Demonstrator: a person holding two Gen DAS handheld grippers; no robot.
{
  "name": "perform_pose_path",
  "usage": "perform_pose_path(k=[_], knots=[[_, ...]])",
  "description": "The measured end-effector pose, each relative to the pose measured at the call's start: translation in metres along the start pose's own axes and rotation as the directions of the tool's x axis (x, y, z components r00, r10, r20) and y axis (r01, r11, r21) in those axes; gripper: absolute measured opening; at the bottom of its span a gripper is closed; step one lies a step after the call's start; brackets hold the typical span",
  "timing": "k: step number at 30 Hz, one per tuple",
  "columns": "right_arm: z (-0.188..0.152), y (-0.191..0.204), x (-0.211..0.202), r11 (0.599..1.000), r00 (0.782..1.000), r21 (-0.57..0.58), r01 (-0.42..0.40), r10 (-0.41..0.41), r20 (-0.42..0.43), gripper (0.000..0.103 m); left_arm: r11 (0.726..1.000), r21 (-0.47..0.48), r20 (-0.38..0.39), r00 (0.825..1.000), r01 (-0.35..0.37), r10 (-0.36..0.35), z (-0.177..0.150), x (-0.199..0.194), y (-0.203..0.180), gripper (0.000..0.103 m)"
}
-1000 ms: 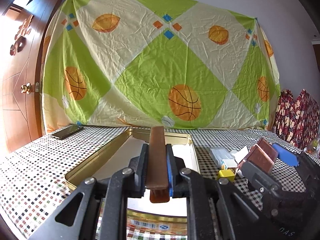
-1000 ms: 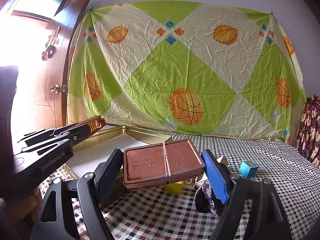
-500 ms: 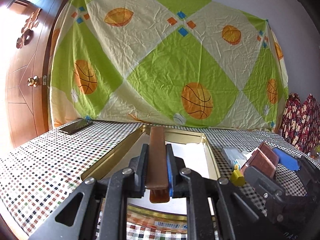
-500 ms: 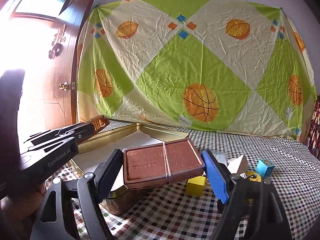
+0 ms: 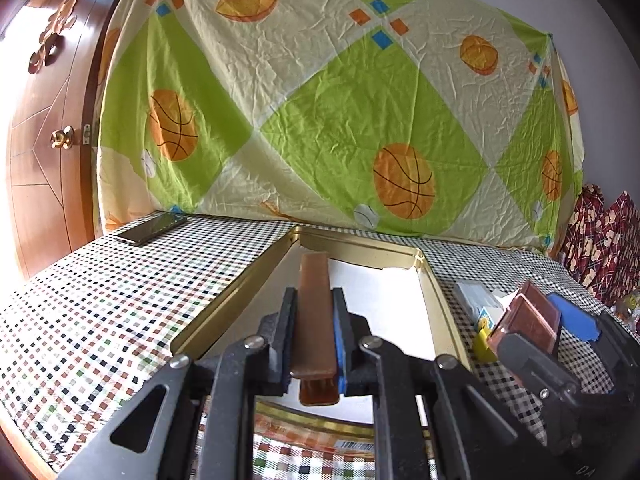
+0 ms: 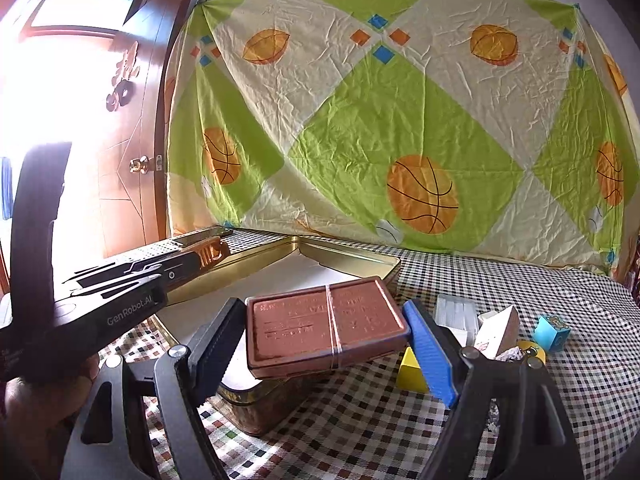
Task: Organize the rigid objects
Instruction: 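Carry the copper box with the right tool over the gold tin while the left tool carries the brush, then lower and release the copper box from the right tool while the left tool releases the brush into the tin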
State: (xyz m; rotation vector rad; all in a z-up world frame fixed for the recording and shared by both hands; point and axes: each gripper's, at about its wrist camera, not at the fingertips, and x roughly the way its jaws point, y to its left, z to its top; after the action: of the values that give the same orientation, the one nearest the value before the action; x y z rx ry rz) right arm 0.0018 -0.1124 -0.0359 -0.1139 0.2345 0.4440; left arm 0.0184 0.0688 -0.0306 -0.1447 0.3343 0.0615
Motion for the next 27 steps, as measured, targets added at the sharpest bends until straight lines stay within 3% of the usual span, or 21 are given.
perform_pose_path(k=[13,23,27], knots=[[0.031,-0.003,0.030,0.998,0.995,-0.003,-0.067,0.066,-0.073,0.082,1.000,0.011,-0.114,0.993,0.016,-0.015,0.015,0.024,0.007,0.014],[0.056,-0.015,0.079,0.996,0.984,0.015,-0.082,0.084,-0.158,0.082,0.999,0.021,-0.224,0.974,0.046,-0.040,0.034,0.057,0.008,0.014],[0.060,-0.015,0.102,0.993,0.972,0.038,-0.108,0.113,-0.204,0.082,0.998,0.050,-0.252,0.968,0.029,-0.016,0.040,0.071,0.006,0.014]])
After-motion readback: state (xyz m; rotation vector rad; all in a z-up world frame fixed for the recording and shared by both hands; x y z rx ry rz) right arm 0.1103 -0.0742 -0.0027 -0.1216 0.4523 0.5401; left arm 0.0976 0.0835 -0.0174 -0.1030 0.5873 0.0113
